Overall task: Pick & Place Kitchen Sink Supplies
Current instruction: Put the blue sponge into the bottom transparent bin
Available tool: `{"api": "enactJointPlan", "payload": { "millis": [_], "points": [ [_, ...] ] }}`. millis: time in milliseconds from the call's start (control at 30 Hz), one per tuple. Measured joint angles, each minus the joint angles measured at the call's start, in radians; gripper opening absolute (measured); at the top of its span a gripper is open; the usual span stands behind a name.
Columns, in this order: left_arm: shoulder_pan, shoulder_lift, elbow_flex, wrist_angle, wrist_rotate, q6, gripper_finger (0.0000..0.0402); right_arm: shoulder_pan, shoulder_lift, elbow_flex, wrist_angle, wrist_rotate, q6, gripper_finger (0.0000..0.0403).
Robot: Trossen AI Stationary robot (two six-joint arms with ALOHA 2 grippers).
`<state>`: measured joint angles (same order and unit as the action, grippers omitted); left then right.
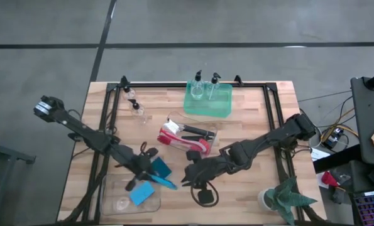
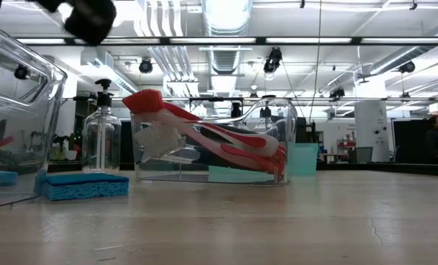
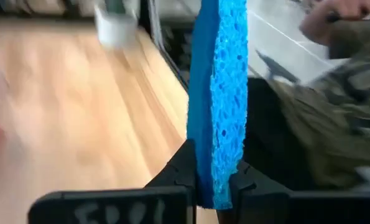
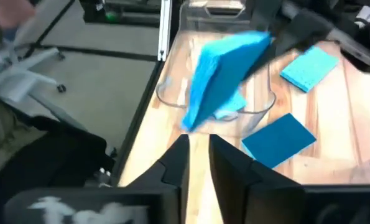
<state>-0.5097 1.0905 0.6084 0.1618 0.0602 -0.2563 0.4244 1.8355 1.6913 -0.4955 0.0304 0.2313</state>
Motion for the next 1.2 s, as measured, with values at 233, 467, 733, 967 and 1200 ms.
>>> {"api": "enactJointPlan", "payload": {
  "millis": [233,467,733,967,1200],
  "points": [
    [-0.026,-0.111,-0.009,-0.323,0.235,-0.356,0.0020,0.001,0.000,-0.137,0.177,0.139,-0.113,0.0109],
    [-0.077,-0.131,-0.023,-0.495,0.235,-0.553,0.0020,-0.002,0.000,-0.292,0.407,0.286,-0.293,0.0126],
    [-0.144,-0.126,-0.070,-0.571,0.223,-0.803,0.0021,-0.023,0.050,-0.393,0.588,0.288,-0.374,0.0119],
    [-0.169,-0.125,-0.111,-0.554,0.141,-0.860,0.0021,-0.023,0.175,-0.335,0.604,0.288,-0.392,0.0102],
    [-0.221,-0.125,-0.117,-0.468,0.140,-0.868,0.0056,-0.024,0.310,-0.201,0.508,0.363,-0.449,0.0121]
  ]
}}
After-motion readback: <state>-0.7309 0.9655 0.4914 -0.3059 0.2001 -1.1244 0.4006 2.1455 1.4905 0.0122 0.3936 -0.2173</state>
